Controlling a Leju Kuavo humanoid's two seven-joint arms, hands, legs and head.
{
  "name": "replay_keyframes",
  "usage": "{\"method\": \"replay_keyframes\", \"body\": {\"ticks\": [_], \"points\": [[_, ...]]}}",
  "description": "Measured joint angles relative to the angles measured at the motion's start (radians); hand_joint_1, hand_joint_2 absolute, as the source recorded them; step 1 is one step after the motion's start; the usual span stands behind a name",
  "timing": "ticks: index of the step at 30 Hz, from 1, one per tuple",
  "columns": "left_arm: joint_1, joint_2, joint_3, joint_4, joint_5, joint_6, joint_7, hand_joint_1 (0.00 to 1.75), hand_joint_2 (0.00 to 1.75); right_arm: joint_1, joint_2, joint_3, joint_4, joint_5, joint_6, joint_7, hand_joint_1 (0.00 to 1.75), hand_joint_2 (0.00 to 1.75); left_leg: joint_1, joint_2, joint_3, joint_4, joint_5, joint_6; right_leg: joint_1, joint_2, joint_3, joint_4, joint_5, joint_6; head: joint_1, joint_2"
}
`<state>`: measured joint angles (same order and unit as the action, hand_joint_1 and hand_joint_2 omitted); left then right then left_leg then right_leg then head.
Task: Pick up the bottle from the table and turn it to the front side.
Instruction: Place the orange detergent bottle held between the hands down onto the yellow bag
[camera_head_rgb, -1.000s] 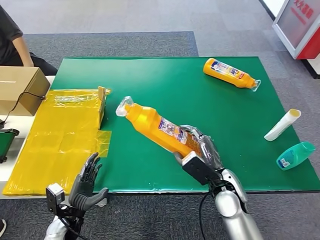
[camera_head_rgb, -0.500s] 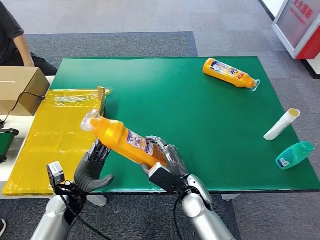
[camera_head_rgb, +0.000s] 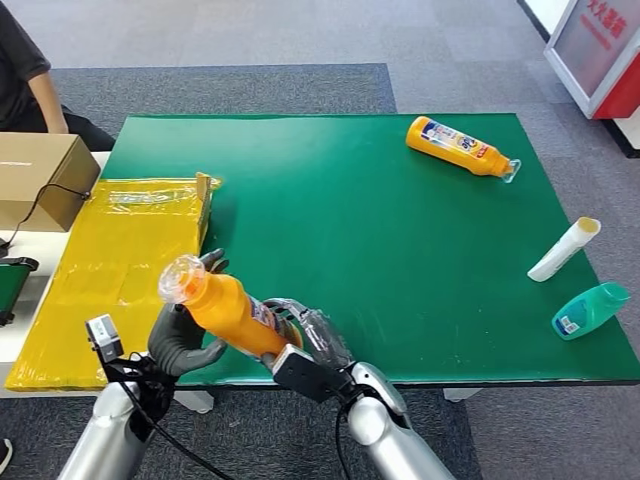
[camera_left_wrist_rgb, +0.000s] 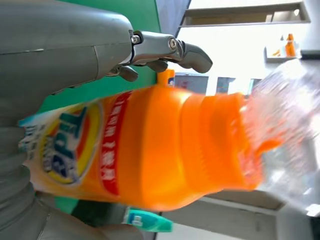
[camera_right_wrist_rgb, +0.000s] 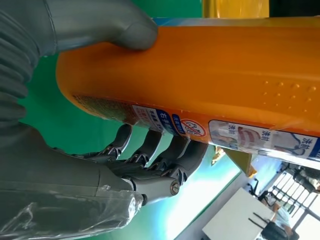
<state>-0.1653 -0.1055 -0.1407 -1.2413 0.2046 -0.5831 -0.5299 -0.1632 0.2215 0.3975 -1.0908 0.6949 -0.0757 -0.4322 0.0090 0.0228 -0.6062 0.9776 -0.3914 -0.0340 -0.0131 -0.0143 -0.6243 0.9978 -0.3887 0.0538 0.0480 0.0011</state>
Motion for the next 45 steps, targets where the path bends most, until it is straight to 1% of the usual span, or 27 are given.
{"method": "replay_keyframes", "body": {"ticks": [4, 6, 7, 8, 9, 10, 11, 13, 17, 20, 22, 23, 25, 27, 31, 34, 36, 38, 41, 45], "points": [[-0.001, -0.031, 0.031, 0.000, 0.028, 0.017, 0.030, 0.02, 1.75, 0.012, 0.000, 0.014, 0.005, -0.005, 0.007, 0.002, 1.75, 1.75, 0.000, 0.000, 0.000, 0.000, 0.000, 0.000, 0.000, 0.000, 0.000, 0.000, 0.000, 0.000, 0.000, 0.000], [-0.001, -0.051, 0.048, -0.001, 0.023, 0.031, 0.055, 0.87, 1.75, 0.014, 0.000, 0.015, 0.006, -0.008, 0.008, 0.003, 1.68, 1.75, 0.000, 0.000, 0.000, 0.000, 0.000, 0.000, 0.000, 0.000, 0.000, 0.000, 0.000, 0.000, 0.000, 0.000], [-0.002, -0.057, 0.052, -0.001, 0.012, 0.036, 0.060, 1.30, 1.75, 0.015, 0.000, 0.015, 0.006, -0.009, 0.008, 0.003, 1.48, 1.75, 0.000, 0.000, 0.000, 0.000, 0.000, 0.000, 0.000, 0.000, 0.000, 0.000, 0.000, 0.000, 0.000, 0.000], [-0.002, -0.061, 0.053, -0.001, -0.002, 0.040, 0.062, 1.72, 1.75, 0.016, 0.000, 0.015, 0.006, -0.010, 0.008, 0.004, 1.14, 1.75, 0.000, 0.000, 0.000, 0.000, 0.000, 0.000, 0.000, 0.000, 0.000, 0.000, 0.000, 0.000, 0.000, 0.000], [-0.003, -0.062, 0.053, 0.000, -0.019, 0.045, 0.062, 1.75, 1.75, 0.017, 0.000, 0.015, 0.006, -0.012, 0.009, 0.004, 0.82, 1.75, 0.000, 0.000, 0.000, 0.000, 0.000, 0.000, 0.000, 0.000, 0.000, 0.000, 0.000, 0.000, 0.000, 0.000], [-0.003, -0.063, 0.051, 0.001, -0.036, 0.049, 0.059, 1.75, 1.75, 0.019, 0.000, 0.015, 0.006, -0.013, 0.009, 0.004, 0.44, 1.75, 0.000, 0.000, 0.000, 0.000, 0.000, 0.000, 0.000, 0.000, 0.000, 0.000, 0.000, 0.000, 0.000, 0.000], [-0.003, -0.063, 0.049, 0.003, -0.054, 0.054, 0.056, 1.75, 1.75, 0.020, 0.000, 0.014, 0.006, -0.014, 0.009, 0.004, 0.20, 1.75, 0.000, 0.000, 0.000, 0.000, 0.000, 0.000, 0.000, 0.000, 0.000, 0.000, 0.000, 0.000, 0.000, 0.000], [-0.003, -0.062, 0.043, 0.008, -0.086, 0.064, 0.051, 1.75, 1.75, 0.021, 0.000, 0.017, 0.006, -0.015, 0.011, 0.001, 0.01, 1.75, 0.000, 0.000, 0.000, 0.000, 0.000, 0.000, 0.000, 0.000, 0.000, 0.000, 0.000, 0.000, 0.000, 0.000], [-0.002, -0.059, 0.027, 0.015, -0.133, 0.089, 0.043, 1.75, 1.75, 0.023, 0.002, 0.023, 0.006, -0.016, 0.012, -0.004, 0.00, 1.75, 0.000, 0.000, 0.000, 0.000, 0.000, 0.000, 0.000, 0.000, 0.000, 0.000, 0.000, 0.000, 0.000, 0.000], [-0.006, -0.055, 0.012, 0.014, -0.183, 0.130, 0.036, 1.75, 1.75, 0.024, 0.002, 0.023, 0.001, -0.018, 0.010, -0.006, 0.00, 1.75, 0.000, 0.000, 0.000, 0.000, 0.000, 0.000, 0.000, 0.000, 0.000, 0.000, 0.000, 0.000, 0.000, 0.000], [-0.008, -0.052, 0.007, 0.006, -0.234, 0.182, 0.036, 1.75, 1.75, 0.028, 0.002, 0.022, -0.009, -0.019, 0.008, -0.005, 0.00, 1.75, 0.000, 0.000, 0.000, 0.000, 0.000, 0.000, 0.000, 0.000, 0.000, 0.000, 0.000, 0.000, 0.000, 0.000], [-0.008, -0.050, 0.006, -0.006, -0.281, 0.230, 0.037, 1.75, 1.75, 0.032, 0.002, 0.019, -0.017, -0.019, 0.005, -0.001, 0.00, 1.75, 0.000, 0.000, 0.000, 0.000, 0.000, 0.000, 0.000, 0.000, 0.000, 0.000, 0.000, 0.000, 0.000, 0.000], [-0.008, -0.049, 0.006, -0.061, -0.445, 0.364, 0.062, 1.75, 1.75, 0.047, 0.002, 0.007, -0.041, -0.018, 0.001, 0.012, 0.00, 1.75, 0.000, 0.000, 0.000, 0.000, 0.000, 0.000, 0.000, 0.000, 0.000, 0.000, 0.000, 0.000, 0.000, 0.000], [-0.009, -0.046, 0.007, -0.139, -0.648, 0.478, 0.118, 1.75, 1.75, 0.066, 0.000, -0.010, -0.074, -0.015, 0.002, 0.029, 0.00, 1.75, 0.000, 0.000, 0.000, 0.000, 0.000, 0.000, 0.000, 0.000, 0.000, 0.000, 0.000, 0.000, 0.000, 0.000], [-0.027, -0.024, 0.007, -0.295, -1.080, 0.644, 0.232, 1.75, 1.75, 0.093, -0.001, -0.043, -0.129, -0.007, 0.015, 0.048, 0.00, 1.75, 0.000, 0.000, 0.000, 0.000, 0.000, -0.001, 0.000, 0.000, -0.001, 0.000, 0.001, -0.001, 0.000, 0.000], [-0.063, 0.013, 0.005, -0.362, -1.301, 0.694, 0.292, 1.75, 1.75, 0.100, -0.001, -0.056, -0.146, -0.004, 0.023, 0.049, 0.00, 1.75, 0.000, 0.000, 0.000, 0.000, 0.000, -0.001, 0.000, 0.000, -0.001, 0.000, 0.001, -0.001, 0.000, 0.000], [-0.089, 0.049, 0.000, -0.371, -1.404, 0.706, 0.317, 1.75, 1.75, 0.101, -0.001, -0.060, -0.149, -0.004, 0.029, 0.049, 0.00, 1.75, 0.000, 0.000, 0.000, 0.000, 0.000, -0.001, 0.000, 0.000, -0.001, 0.000, 0.001, -0.001, 0.000, 0.000], [-0.116, 0.092, -0.010, -0.352, -1.483, 0.717, 0.333, 1.75, 1.75, 0.100, -0.001, -0.063, -0.148, -0.009, 0.033, 0.045, 0.00, 1.75, 0.000, 0.000, 0.000, 0.000, 0.001, -0.001, 0.000, 0.000, -0.001, 0.000, 0.001, -0.001, 0.000, 0.000], [-0.160, 0.166, -0.035, -0.268, -1.539, 0.739, 0.331, 1.75, 1.75, 0.099, -0.001, -0.065, -0.145, -0.019, 0.038, 0.036, 0.00, 1.75, 0.000, 0.000, 0.000, 0.000, 0.001, -0.001, 0.000, 0.000, -0.001, 0.000, 0.001, -0.001, 0.000, 0.000], [-0.195, 0.258, -0.077, -0.085, -1.547, 0.790, 0.297, 1.75, 1.75, 0.101, -0.001, -0.067, -0.136, -0.031, 0.044, 0.027, 0.00, 1.75, 0.000, 0.001, 0.000, 0.000, 0.002, -0.002, 0.000, 0.002, -0.002, 0.000, 0.001, -0.001, 0.000, 0.000]]}}
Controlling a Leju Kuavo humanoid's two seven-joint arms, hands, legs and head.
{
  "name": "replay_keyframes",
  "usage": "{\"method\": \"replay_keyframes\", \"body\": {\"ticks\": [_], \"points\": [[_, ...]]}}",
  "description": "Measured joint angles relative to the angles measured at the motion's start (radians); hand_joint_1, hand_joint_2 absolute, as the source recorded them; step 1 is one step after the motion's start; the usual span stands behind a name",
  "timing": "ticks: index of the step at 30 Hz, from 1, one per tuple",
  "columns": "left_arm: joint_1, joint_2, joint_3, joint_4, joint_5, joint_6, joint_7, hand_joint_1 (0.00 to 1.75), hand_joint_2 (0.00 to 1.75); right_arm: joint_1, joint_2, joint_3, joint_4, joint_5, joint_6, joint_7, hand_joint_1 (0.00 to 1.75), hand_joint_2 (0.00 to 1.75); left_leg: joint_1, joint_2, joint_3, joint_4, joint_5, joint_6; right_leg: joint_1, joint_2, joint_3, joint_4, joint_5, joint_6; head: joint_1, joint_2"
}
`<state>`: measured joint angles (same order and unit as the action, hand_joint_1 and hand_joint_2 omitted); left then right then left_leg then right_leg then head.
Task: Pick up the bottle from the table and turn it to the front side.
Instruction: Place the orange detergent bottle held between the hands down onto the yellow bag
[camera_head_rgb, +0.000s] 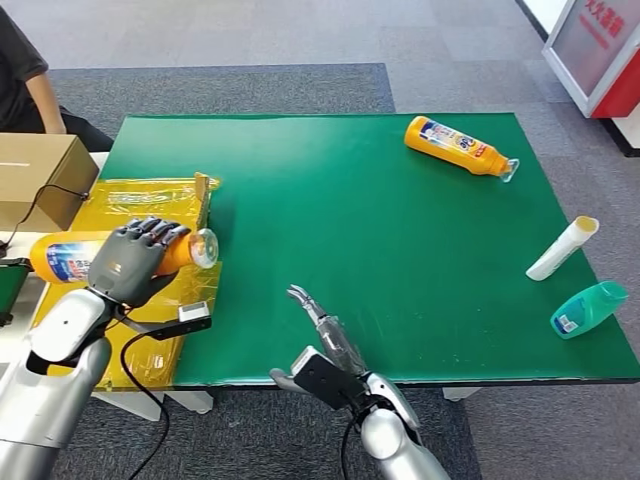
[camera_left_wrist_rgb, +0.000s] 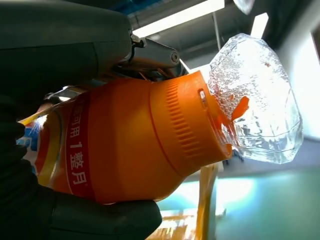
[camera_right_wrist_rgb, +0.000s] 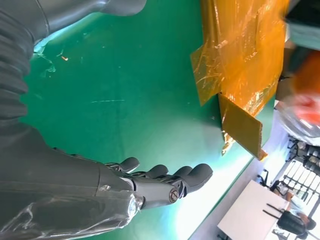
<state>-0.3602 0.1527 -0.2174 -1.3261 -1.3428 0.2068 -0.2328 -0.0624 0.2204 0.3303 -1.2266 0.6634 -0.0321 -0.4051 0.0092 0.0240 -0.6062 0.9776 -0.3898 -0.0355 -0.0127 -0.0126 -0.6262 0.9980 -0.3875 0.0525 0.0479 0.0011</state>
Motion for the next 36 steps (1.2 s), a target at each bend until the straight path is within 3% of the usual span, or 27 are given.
{"method": "replay_keyframes", "body": {"ticks": [4, 8, 12, 13, 17, 19, 23, 27, 30, 32, 36], "points": [[-0.019, 0.048, -0.034, 0.196, -0.048, 0.059, 0.020, 1.75, 1.75, 0.010, -0.004, -0.002, 0.015, -0.006, 0.002, -0.001, 0.00, 1.75, 0.000, 0.000, 0.000, 0.000, 0.000, 0.000, 0.000, 0.000, 0.000, 0.000, 0.000, 0.000, 0.000, 0.000], [-0.035, 0.057, -0.048, 0.381, -0.077, 0.128, 0.051, 1.70, 1.75, 0.023, -0.007, 0.000, 0.036, -0.008, 0.005, -0.002, 0.00, 1.75, 0.000, 0.000, -0.001, 0.000, -0.001, 0.000, 0.000, 0.000, -0.001, 0.000, 0.000, 0.000, 0.000, 0.000], [-0.077, 0.039, -0.049, 0.527, -0.080, 0.170, 0.053, 0.07, 1.75, 0.036, -0.009, 0.004, 0.054, -0.018, 0.012, -0.002, 0.00, 1.75, 0.000, -0.001, 0.000, 0.000, -0.001, 0.000, 0.000, -0.001, 0.001, 0.000, -0.001, 0.001, 0.000, 0.000], [-0.086, 0.033, -0.049, 0.548, -0.081, 0.175, 0.054, 0.00, 1.75, 0.036, -0.010, 0.004, 0.057, -0.019, 0.012, 0.000, 0.00, 1.75, 0.000, -0.001, 0.000, 0.000, -0.001, 0.000, 0.000, -0.001, 0.002, 0.000, -0.001, 0.001, 0.000, 0.000], [-0.104, -0.005, -0.025, 0.595, 0.011, 0.164, 0.010, 0.00, 0.00, 0.043, -0.015, 0.004, 0.062, -0.024, 0.012, 0.010, 0.00, 1.75, 0.000, -0.001, 0.002, 0.000, -0.001, 0.001, 0.000, -0.001, 0.004, 0.000, -0.001, 0.000, 0.000, 0.000], [-0.093, -0.032, 0.016, 0.583, 0.171, 0.092, -0.076, 0.00, 0.00, 0.052, -0.017, 0.004, 0.060, -0.027, 0.011, 0.019, 0.00, 1.75, 0.000, -0.001, 0.003, 0.000, -0.001, 0.001, 0.000, -0.001, 0.005, 0.000, 0.000, 0.000, 0.000, 0.000], [0.041, -0.113, 0.152, 0.373, 0.649, -0.201, -0.239, 0.00, 0.00, 0.086, -0.026, 0.002, 0.032, -0.041, 0.002, 0.048, 0.00, 1.75, 0.000, 0.000, 0.003, 0.000, -0.002, 0.001, -0.001, 0.000, 0.004, 0.000, 0.000, 0.000, 0.000, 0.000], [0.198, -0.206, 0.287, 0.129, 1.002, -0.415, -0.248, 0.00, 1.75, 0.117, -0.035, -0.001, 0.003, -0.037, -0.003, 0.058, 0.00, 1.75, -0.001, 0.002, 0.002, 0.000, -0.005, 0.002, -0.001, 0.001, 0.003, -0.001, -0.001, 0.001, 0.000, 0.000], [0.274, -0.255, 0.387, 0.062, 1.369, -0.663, -0.211, 0.00, 1.75, 0.126, -0.038, -0.005, -0.006, -0.032, -0.002, 0.056, 0.00, 1.75, 0.000, 0.002, 0.002, 0.000, -0.006, 0.001, -0.001, 0.001, 0.003, -0.001, -0.003, 0.000, 0.000, 0.000], [0.318, -0.269, 0.439, 0.075, 1.595, -0.871, -0.252, 0.00, 1.75, 0.124, -0.039, -0.005, -0.007, -0.033, 0.000, 0.051, 0.00, 1.75, 0.000, 0.002, 0.002, 0.000, -0.007, 0.001, 0.000, 0.001, 0.002, -0.001, -0.004, 0.000, 0.000, 0.000], [0.349, -0.291, 0.520, 0.172, 1.738, -1.175, -0.390, 0.00, 1.75, 0.106, -0.042, 0.002, -0.007, -0.041, 0.010, 0.056, 0.00, 1.75, 0.000, 0.002, 0.002, 0.000, -0.007, 0.001, 0.000, 0.001, 0.003, -0.001, -0.005, 0.000, 0.000, 0.000]]}}
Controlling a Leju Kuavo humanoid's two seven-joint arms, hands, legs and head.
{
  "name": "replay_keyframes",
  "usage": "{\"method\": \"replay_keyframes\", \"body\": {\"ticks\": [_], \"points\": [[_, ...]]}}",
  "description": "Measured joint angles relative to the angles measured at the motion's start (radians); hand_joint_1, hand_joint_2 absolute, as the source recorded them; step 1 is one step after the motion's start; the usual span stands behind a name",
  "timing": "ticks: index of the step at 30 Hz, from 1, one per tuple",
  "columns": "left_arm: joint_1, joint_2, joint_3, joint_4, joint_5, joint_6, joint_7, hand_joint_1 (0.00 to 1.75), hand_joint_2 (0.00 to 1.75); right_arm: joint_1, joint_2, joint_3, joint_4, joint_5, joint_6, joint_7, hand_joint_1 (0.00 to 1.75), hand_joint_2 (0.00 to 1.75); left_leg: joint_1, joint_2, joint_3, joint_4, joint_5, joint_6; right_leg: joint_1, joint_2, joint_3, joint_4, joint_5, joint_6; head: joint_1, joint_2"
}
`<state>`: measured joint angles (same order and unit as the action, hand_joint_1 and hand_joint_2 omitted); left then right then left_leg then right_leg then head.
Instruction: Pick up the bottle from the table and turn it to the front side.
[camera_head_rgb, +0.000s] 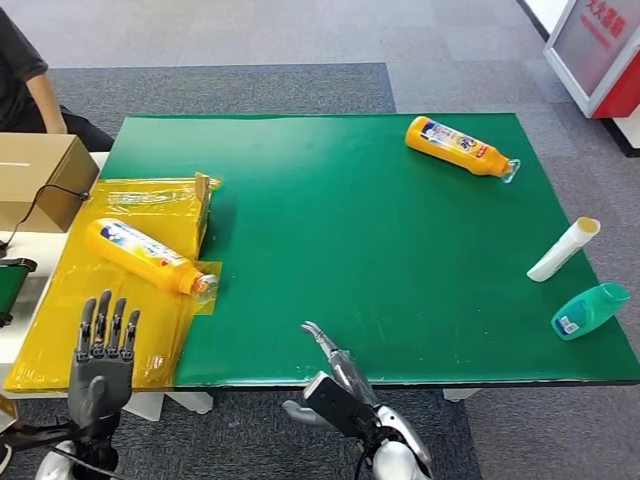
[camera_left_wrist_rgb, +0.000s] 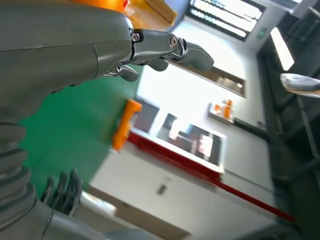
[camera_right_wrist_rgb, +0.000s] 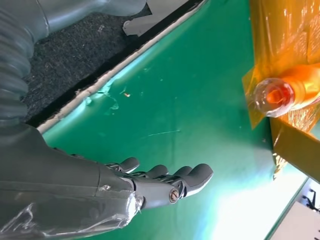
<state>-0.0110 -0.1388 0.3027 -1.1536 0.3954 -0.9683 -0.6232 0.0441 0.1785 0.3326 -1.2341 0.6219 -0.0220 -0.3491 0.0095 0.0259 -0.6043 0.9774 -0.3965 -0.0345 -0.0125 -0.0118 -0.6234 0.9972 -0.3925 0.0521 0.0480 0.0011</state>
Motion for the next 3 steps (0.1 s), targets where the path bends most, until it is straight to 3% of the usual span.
{"method": "replay_keyframes", "body": {"ticks": [3], "points": [[0.001, -0.015, 0.037, 0.078, -0.007, -0.124, -0.021, 0.00, 1.75, -0.015, -0.003, 0.009, 0.000, -0.008, 0.010, 0.012, 0.00, 1.75, 0.000, 0.000, 0.000, 0.000, 0.000, 0.000, 0.000, 0.000, 0.000, 0.000, 0.000, 0.000, 0.000, 0.000]]}}
